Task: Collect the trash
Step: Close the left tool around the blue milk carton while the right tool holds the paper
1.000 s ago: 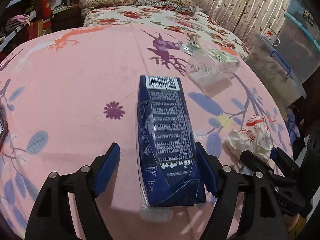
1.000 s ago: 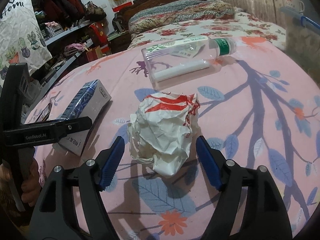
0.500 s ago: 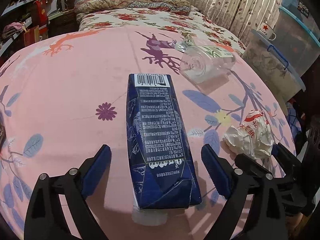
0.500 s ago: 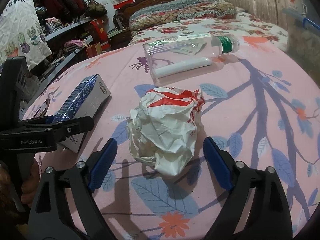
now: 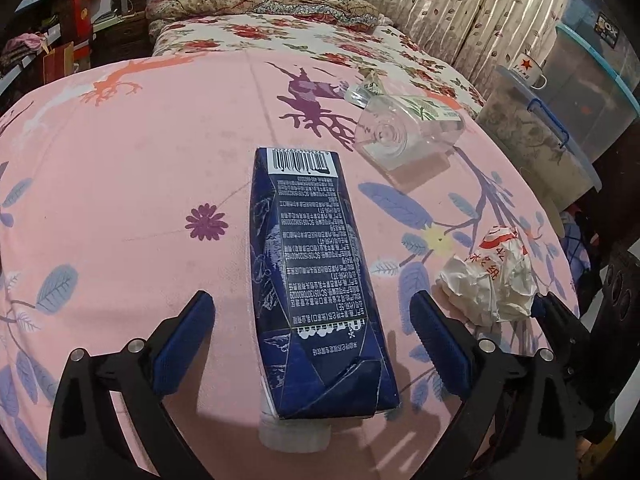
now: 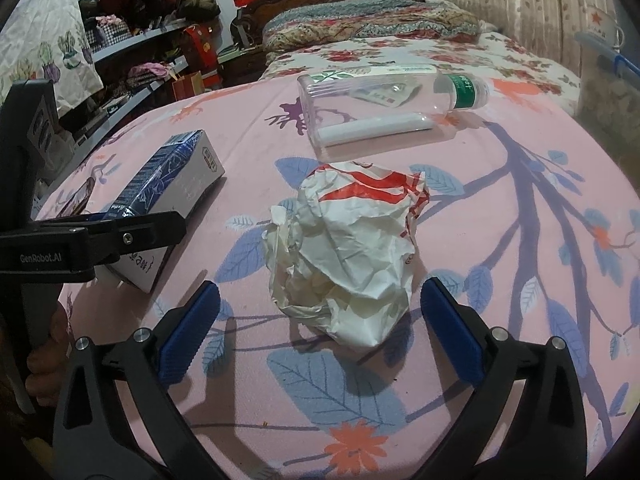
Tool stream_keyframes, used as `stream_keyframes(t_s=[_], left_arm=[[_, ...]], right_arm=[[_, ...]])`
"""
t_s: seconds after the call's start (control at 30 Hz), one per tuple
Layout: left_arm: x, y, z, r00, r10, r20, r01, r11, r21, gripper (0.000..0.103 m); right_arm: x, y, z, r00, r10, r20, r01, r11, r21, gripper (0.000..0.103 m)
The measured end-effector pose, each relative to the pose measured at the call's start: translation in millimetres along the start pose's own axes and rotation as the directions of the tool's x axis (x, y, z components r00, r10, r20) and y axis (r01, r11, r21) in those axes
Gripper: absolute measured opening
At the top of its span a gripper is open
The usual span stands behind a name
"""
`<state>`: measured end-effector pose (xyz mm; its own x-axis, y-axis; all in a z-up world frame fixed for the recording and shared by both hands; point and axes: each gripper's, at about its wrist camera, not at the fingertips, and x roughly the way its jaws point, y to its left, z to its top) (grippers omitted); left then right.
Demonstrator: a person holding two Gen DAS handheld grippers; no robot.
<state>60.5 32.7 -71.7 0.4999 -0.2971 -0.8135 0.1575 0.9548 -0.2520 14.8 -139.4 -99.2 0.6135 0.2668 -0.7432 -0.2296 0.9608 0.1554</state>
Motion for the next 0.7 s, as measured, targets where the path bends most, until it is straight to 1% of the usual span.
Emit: stream_keyframes(t_s=[0.23,0.57,0.7], left_arm=[[0.3,-1.5,-1.2,1.000,0.013,0.011,-0.013,1.000,0.013,0.094],[-1.5,2.4,-1.1,1.000,-0.012,0.018,0.012,1.000,-0.008,0.094],[-2.8,6.4,-0.3,0.999,-0.034,0.025,0.034,0.999,-0.027,0.094]], right_arm=[[0.9,3.4,-0.7,1.000,-0.020,-0.011,0.020,1.000,-0.022,0.100],[1.1,5.2,-1.6,1.000,-0.013,-0.016,0.012,1.000,-0.022,0.100],[0.5,3.7,-1.8,1.000,-0.014,-0.010,0.014,1.000,-0.018,0.100]])
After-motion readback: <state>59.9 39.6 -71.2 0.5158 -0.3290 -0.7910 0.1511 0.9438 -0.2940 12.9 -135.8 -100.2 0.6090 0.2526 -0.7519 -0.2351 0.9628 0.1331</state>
